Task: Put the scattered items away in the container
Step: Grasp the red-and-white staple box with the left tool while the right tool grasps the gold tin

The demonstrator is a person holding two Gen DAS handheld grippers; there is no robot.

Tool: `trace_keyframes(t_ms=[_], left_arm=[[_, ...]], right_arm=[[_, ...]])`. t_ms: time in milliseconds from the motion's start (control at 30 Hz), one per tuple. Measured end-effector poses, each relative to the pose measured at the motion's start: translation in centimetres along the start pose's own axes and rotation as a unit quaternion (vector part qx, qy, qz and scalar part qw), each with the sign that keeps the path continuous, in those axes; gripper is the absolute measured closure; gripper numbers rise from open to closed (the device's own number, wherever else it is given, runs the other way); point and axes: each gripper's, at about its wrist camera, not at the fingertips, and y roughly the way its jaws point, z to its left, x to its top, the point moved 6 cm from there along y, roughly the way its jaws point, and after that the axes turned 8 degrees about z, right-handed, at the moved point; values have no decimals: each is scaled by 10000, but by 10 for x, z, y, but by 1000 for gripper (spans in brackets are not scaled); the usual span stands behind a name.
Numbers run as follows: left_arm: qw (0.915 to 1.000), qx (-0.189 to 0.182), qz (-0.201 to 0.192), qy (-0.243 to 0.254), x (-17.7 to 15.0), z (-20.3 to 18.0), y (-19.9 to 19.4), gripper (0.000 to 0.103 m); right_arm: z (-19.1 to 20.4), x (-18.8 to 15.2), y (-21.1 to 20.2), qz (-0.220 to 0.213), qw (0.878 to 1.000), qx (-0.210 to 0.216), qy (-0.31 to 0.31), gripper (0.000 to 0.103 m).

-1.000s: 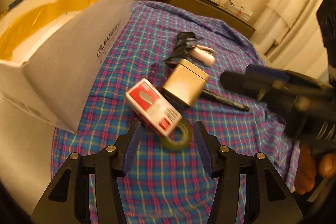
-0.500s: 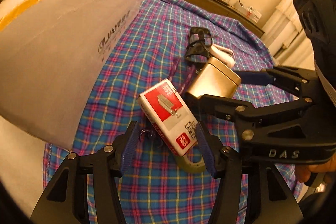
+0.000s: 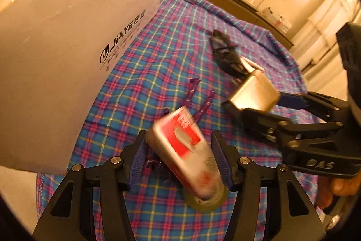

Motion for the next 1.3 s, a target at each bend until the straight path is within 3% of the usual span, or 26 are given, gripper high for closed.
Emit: trace_keyframes(t_ms=[133,233,267,300,367,400,467,533,567,600,700,800,900,1000,1100,1300], left_arm=[[9989,328,-50,324,2,-5,3,47],[9992,134,-155,336,3,-4,-3,59],[9991,55,-197,358,4,-4,-7,67],[9989,-9,-236,395,4,-5,-10,74],[9983,-89,-320,477,5,-7,-18,79],[9980,-84,-336,522,5,-8,-19,79],[9977,-32,-371,569,4,-7,-21,80],[9981,-83,-282,550,1,-8,-18,80],[9983,-117,-245,513,0,-7,-17,78],[9985,-149,-224,467,-2,-7,-17,68],[9988,-105,-375,283,-5,1,-23,51],[9990,-19,-433,48,-13,12,-27,47],[9996,-29,-248,-91,-30,14,-22,46],[9994,167,-293,-26,-38,10,-23,45],[9991,317,-273,47,-41,8,-20,45],[9975,514,-481,-107,-45,21,-37,44]], right_arm=[[3,1,-3,66,10000,31,-30,39],[3,4,-8,59,9999,111,-2,42],[2,4,-12,40,9999,133,18,44],[1,4,-16,3,9998,182,60,65],[-2,6,-27,-66,9994,297,152,82],[-3,7,-30,-101,9995,266,155,85],[-5,6,-30,-124,9995,216,169,84],[-7,3,-23,-93,9995,250,166,72],[-8,2,-19,-71,9994,303,152,59],[-7,0,-15,-64,9994,326,120,46],[-2,-2,-4,-80,9997,221,-88,28],[8,1,5,-219,9992,43,-334,25],[15,4,12,-369,9978,-217,-504,25],[16,3,16,-236,9985,-178,-451,43],[15,5,10,-163,9993,-126,-299,51],[23,4,-3,-155,9995,-74,-270,51]])
